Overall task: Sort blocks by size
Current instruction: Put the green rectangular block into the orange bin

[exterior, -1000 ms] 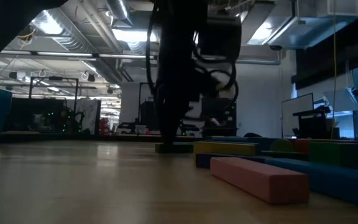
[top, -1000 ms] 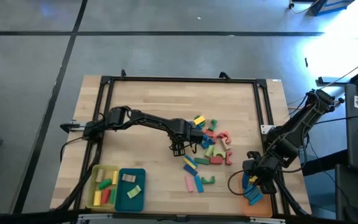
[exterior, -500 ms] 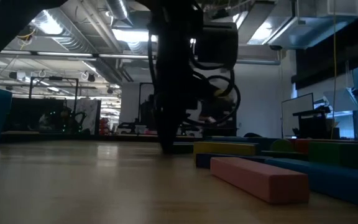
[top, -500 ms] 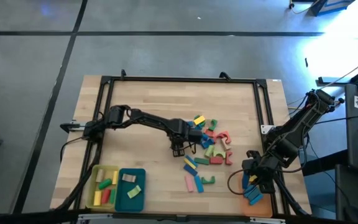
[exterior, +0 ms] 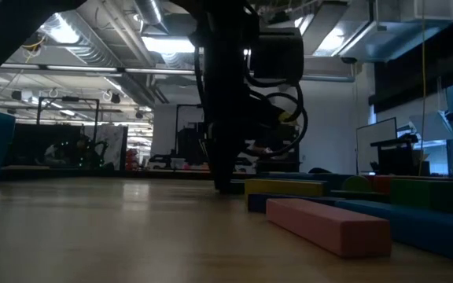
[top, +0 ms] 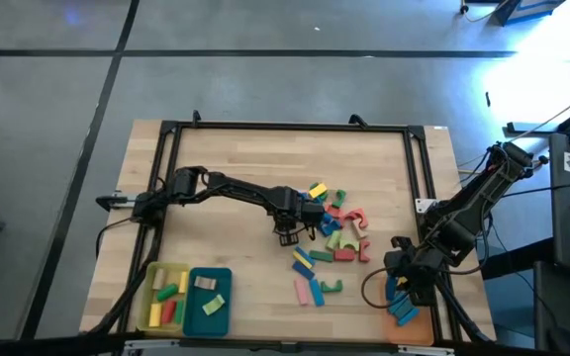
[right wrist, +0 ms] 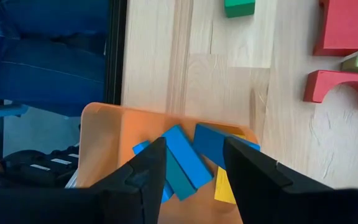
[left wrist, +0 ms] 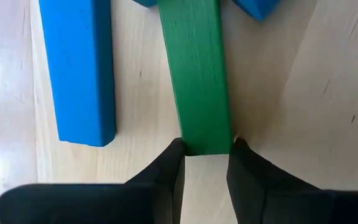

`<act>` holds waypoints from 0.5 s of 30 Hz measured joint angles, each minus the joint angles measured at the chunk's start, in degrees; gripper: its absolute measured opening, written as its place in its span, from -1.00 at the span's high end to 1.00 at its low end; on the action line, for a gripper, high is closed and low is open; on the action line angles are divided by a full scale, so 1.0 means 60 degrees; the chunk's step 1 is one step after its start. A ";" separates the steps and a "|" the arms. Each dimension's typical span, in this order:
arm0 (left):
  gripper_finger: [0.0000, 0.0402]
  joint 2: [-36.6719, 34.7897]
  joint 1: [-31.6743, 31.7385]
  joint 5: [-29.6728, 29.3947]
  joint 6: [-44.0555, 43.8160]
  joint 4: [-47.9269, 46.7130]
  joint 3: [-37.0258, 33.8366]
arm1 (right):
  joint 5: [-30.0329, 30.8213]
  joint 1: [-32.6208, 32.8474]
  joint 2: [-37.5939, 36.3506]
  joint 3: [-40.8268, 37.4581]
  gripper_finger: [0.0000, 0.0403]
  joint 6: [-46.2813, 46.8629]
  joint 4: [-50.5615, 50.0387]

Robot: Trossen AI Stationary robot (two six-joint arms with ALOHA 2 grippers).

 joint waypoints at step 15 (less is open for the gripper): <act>0.71 -0.0896 -0.0168 0.0269 0.0136 -0.0132 -0.0018 | 0.2476 0.0000 -0.0004 0.0000 0.20 -0.0989 -0.0009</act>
